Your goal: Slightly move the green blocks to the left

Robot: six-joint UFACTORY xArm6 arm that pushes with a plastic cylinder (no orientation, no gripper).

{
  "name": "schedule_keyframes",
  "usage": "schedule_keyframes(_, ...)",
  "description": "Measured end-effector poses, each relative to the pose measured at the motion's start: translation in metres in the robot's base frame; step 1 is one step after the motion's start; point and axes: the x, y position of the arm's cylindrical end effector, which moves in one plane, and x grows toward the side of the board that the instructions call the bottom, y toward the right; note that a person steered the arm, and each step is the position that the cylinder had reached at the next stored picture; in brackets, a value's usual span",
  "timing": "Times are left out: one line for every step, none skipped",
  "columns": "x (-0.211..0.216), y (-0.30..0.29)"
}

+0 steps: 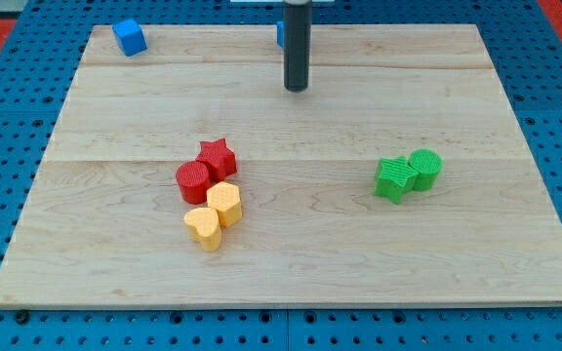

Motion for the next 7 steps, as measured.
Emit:
schedule_keyframes(0.008,0.007)
schedule_keyframes(0.008,0.007)
schedule_keyframes(0.008,0.007)
schedule_keyframes(0.008,0.007)
schedule_keyframes(0.010,0.007)
schedule_keyframes(0.001,0.010)
schedule_keyframes(0.013,0.125)
